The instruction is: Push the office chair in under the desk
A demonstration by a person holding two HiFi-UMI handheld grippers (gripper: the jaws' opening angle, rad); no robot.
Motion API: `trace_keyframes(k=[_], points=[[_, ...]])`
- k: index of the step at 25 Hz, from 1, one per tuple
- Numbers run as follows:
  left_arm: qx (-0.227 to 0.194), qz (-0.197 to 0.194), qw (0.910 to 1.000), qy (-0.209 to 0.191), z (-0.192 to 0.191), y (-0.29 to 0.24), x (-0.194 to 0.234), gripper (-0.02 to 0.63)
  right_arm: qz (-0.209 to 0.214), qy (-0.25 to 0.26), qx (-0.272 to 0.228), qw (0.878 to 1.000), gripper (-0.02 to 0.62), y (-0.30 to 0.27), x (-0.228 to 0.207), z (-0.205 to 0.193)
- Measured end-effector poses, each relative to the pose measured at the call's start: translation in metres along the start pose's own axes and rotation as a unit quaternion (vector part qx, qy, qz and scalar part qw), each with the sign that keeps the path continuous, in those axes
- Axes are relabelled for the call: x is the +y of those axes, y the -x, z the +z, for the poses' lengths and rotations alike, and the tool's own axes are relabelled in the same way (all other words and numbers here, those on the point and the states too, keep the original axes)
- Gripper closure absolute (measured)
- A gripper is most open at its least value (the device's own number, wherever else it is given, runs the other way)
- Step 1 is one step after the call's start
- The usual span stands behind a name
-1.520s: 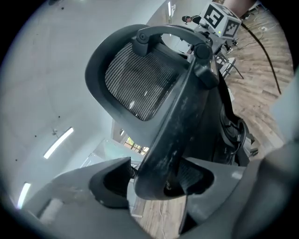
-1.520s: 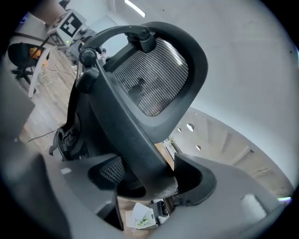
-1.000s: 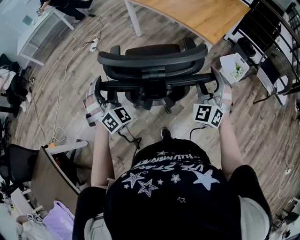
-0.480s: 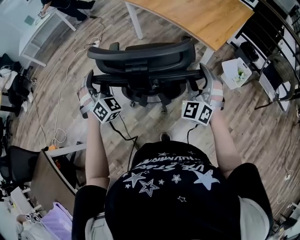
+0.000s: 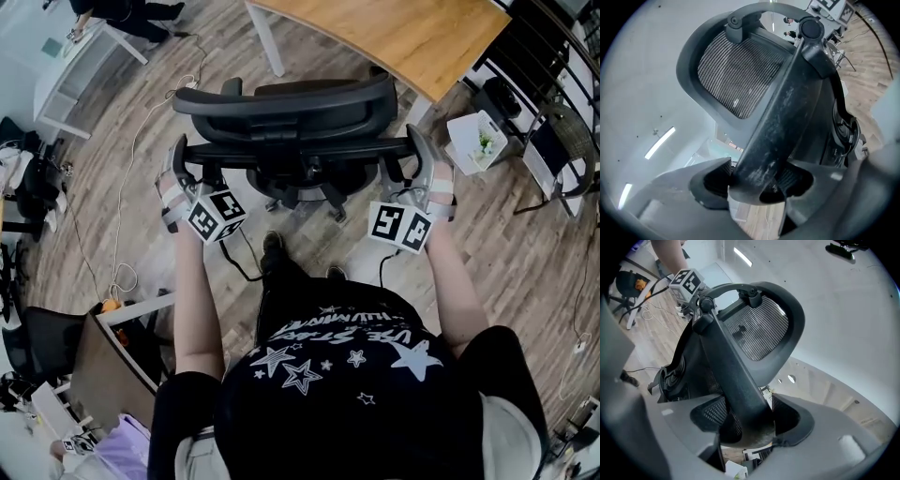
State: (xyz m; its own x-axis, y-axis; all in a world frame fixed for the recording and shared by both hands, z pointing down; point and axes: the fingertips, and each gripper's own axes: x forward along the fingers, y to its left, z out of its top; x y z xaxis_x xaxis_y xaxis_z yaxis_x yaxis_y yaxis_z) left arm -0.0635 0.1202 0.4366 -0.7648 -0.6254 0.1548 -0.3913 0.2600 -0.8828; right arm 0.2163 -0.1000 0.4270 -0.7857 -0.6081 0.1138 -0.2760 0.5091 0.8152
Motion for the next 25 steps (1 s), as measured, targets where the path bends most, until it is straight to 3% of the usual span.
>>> trace_keyframes(k=[10, 25], points=[[-0.075, -0.028, 0.9965, -0.024, 0.024, -0.085, 0.011, 0.334, -0.012, -0.009, 0.074, 0.997, 0.311, -0.063, -0.016, -0.003], [-0.166, -0.076, 0.9826, -0.037, 0.055, -0.212, 0.016, 0.337, -0.063, -0.022, 0.187, 0.980, 0.311, -0.134, -0.021, -0.006]])
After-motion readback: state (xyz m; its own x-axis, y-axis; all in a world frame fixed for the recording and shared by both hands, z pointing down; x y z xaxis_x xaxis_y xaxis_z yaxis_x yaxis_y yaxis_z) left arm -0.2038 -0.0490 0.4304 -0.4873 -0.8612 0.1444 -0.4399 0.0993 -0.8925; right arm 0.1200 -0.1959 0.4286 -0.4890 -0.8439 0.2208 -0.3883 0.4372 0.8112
